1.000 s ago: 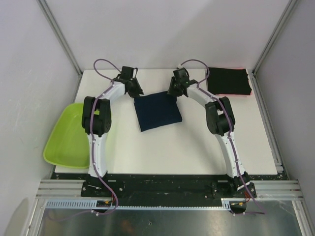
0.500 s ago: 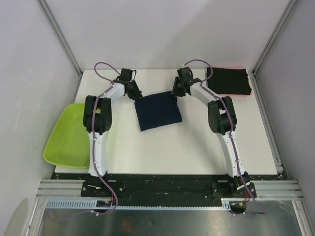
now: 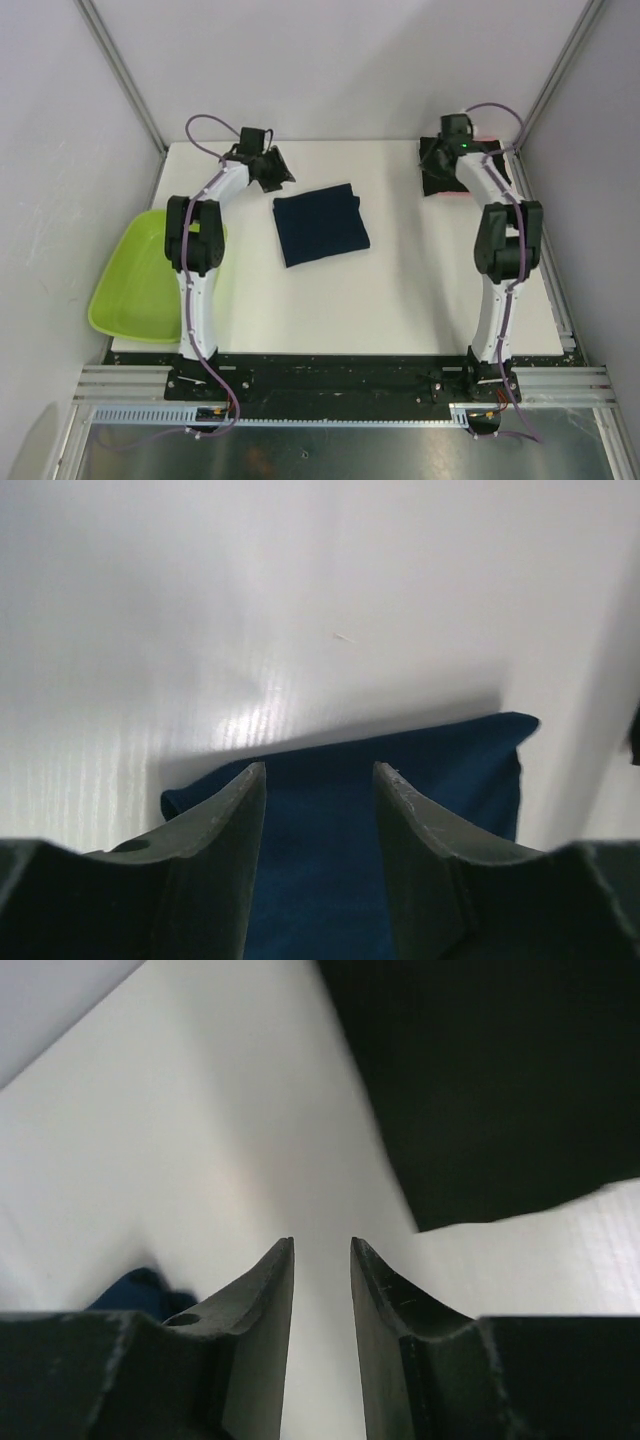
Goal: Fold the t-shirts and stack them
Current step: Smooth out wrinkles on the folded tshirt, then put the neatly folded tshirt into the corner of the board with both arms
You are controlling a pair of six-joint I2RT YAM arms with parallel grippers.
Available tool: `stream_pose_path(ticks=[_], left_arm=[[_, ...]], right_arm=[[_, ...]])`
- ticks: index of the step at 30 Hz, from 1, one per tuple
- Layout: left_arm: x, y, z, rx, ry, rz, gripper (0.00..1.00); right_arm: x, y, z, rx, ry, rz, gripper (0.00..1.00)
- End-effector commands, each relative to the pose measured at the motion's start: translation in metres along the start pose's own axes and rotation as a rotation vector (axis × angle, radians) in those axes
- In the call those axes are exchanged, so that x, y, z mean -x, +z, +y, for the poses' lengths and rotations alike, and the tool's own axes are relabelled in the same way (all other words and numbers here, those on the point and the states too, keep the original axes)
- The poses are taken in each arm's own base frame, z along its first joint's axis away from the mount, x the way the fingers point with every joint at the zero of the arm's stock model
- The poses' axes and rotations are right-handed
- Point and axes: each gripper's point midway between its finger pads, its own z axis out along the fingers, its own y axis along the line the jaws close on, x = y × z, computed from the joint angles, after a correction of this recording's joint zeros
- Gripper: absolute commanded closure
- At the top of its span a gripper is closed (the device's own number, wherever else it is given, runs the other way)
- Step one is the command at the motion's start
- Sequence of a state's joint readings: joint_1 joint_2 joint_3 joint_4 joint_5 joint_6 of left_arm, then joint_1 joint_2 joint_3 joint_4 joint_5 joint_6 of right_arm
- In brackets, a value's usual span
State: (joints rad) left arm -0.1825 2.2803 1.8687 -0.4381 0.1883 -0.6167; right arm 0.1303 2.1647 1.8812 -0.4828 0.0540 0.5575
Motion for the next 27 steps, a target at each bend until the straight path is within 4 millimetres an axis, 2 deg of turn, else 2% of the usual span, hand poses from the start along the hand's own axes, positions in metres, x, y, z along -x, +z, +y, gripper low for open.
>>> stream_pose_path(ticks=[1, 6, 11, 15, 19, 27], left_arm=[[0.032, -0.058, -0.057, -0.143, 0.057, -0.089, 0.48], [0.002, -0.072, -0.078, -0.199, 0.061, -0.025, 0.49], [-0.052, -0.076, -0.113, -0.274, 0.119, 0.084, 0.49], [-0.085, -0.073, -0.128, -0.295, 0.135, 0.149, 0.5], [-0.099, -0.072, -0.132, -0.296, 0.149, 0.17, 0.51], [-0.101, -0.071, -0.133, -0.293, 0.153, 0.172, 0.52]], right_arm=[[0.032, -0.021, -0.043, -0.069, 0.101, -0.077, 0.66], [0.036, -0.021, -0.053, -0.095, 0.074, -0.092, 0.65], [0.03, -0.01, -0.077, -0.114, 0.128, -0.066, 0.65], [0.027, -0.006, -0.09, -0.16, 0.132, -0.084, 0.65], [0.017, -0.003, -0.107, -0.238, 0.153, -0.075, 0.68], [0.0, 0.016, -0.129, -0.285, 0.219, -0.049, 0.74]])
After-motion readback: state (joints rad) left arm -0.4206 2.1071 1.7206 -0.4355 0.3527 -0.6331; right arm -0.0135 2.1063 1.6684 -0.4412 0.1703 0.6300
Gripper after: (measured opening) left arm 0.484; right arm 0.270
